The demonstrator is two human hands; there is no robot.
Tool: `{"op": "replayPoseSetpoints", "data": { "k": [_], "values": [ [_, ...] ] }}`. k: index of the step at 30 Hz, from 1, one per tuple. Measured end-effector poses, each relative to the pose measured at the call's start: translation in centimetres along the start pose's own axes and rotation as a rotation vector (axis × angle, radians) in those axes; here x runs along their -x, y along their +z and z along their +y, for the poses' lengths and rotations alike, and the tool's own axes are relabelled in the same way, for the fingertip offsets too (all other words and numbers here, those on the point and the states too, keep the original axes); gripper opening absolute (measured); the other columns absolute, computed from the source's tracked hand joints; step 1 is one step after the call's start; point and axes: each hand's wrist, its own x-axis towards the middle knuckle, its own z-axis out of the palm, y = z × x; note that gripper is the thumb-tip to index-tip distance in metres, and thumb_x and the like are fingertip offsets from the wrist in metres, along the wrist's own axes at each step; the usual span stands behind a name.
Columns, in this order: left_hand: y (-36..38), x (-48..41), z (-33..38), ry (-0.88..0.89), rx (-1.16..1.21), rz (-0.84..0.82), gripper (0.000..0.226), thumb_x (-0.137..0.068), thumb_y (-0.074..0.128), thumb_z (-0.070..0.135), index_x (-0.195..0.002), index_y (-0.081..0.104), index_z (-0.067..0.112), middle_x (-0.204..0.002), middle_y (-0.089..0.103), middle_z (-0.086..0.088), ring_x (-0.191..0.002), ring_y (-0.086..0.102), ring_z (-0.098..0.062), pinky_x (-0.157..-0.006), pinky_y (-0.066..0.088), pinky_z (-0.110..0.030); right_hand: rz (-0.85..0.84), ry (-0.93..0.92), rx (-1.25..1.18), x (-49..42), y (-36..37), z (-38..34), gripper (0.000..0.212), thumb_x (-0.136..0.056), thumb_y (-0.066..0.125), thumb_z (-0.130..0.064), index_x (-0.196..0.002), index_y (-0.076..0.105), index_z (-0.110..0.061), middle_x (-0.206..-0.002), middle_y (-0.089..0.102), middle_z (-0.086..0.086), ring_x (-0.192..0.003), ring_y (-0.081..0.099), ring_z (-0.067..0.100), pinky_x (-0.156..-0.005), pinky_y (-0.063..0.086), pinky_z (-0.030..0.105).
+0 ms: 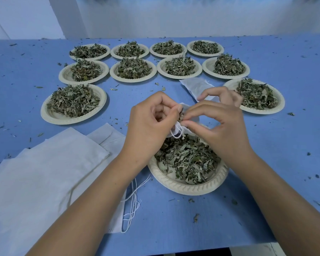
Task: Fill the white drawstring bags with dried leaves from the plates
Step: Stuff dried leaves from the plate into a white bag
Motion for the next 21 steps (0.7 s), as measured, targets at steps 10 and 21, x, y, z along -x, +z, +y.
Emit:
{"op": "replayPoseSetpoints", "data": {
  "k": [10,21],
  "values": [
    [0.0,0.1,0.1,0.032,-0.002,0.017,0.014,-0.091,0.067,0.013,-0.078,0.063,0.015,-0.058,0.061,-0.002,-0.05,0.055,-0.011,-0.05,0.047,-0.03,-0.144,-0.099,-0.057,0.2,-0.2,0.5,0.062,-0.1,0.021,-0.053,-0.098,0.072,-0.019,-0.103,0.066,-0.017,-0.128,0.042,0.017,-0.103,0.02,0.058],
    [0.0,0.0,0.2,0.014,0.031,0.035,0.015,-0.092,0.065,0.012,-0.077,0.063,0.016,-0.054,0.059,0.004,-0.046,0.053,-0.004,-0.046,0.043,-0.018,-0.132,-0.173,0.006,0.3,0.1,0.5,0.06,-0.102,0.019,-0.046,-0.091,0.073,-0.022,-0.096,0.066,-0.019,-0.127,0.044,0.02,-0.102,0.02,0.059]
  ]
}}
